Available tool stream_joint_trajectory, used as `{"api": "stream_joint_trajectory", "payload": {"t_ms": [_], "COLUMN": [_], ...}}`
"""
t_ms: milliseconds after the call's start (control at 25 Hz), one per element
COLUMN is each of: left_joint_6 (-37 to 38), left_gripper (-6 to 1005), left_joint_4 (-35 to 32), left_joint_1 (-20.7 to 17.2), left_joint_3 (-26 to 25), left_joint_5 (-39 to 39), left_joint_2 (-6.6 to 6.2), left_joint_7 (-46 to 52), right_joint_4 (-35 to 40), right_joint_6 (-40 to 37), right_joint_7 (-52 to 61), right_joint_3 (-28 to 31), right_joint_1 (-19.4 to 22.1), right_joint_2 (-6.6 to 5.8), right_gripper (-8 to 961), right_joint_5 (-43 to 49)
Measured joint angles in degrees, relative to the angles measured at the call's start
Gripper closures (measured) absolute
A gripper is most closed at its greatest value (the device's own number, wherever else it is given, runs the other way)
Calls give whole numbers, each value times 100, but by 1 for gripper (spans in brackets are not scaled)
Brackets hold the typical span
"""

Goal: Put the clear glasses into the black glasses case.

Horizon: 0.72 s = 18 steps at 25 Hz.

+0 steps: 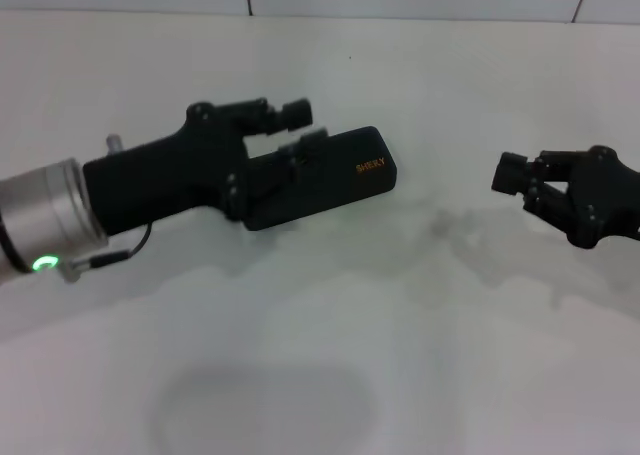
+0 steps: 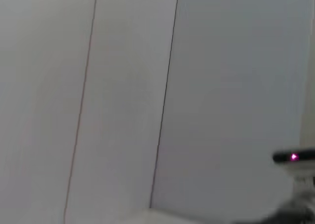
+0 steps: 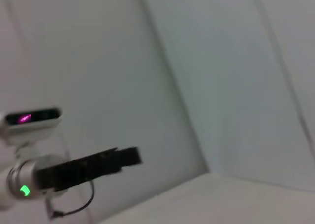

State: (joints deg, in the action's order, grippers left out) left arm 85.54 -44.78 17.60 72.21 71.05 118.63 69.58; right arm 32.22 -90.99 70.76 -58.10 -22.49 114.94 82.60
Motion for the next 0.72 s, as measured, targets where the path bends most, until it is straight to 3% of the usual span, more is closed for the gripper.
{"api": "stream_joint_trajectory", "payload": {"t_ms": [80, 280, 680, 720], "left_joint_6": [6, 220, 772, 805], "left_gripper": [686, 537, 210, 184], "left_joint_4": [-6, -17, -295, -299], "left_joint_1": [-23, -152, -778, -807], "left_joint_3": [-6, -47, -329, -331], "left_joint_5": [218, 626, 667, 666], "left_joint_2": [-57, -186, -123, -123], "left_joint_7": [216, 479, 200, 188], "right_joint_4": [185, 1081, 1213, 1213], "right_joint_6": [-37, -153, -216, -234], "right_joint_7": [1, 62, -37, -183], "right_joint_3": [1, -42, -164, -251], "right_joint_1": [-2, -80, -263, -264], "right_joint_2": [2, 38, 76, 83], "right_gripper": [860, 724, 519, 442], "right_joint_5": [131, 670, 685, 683]}}
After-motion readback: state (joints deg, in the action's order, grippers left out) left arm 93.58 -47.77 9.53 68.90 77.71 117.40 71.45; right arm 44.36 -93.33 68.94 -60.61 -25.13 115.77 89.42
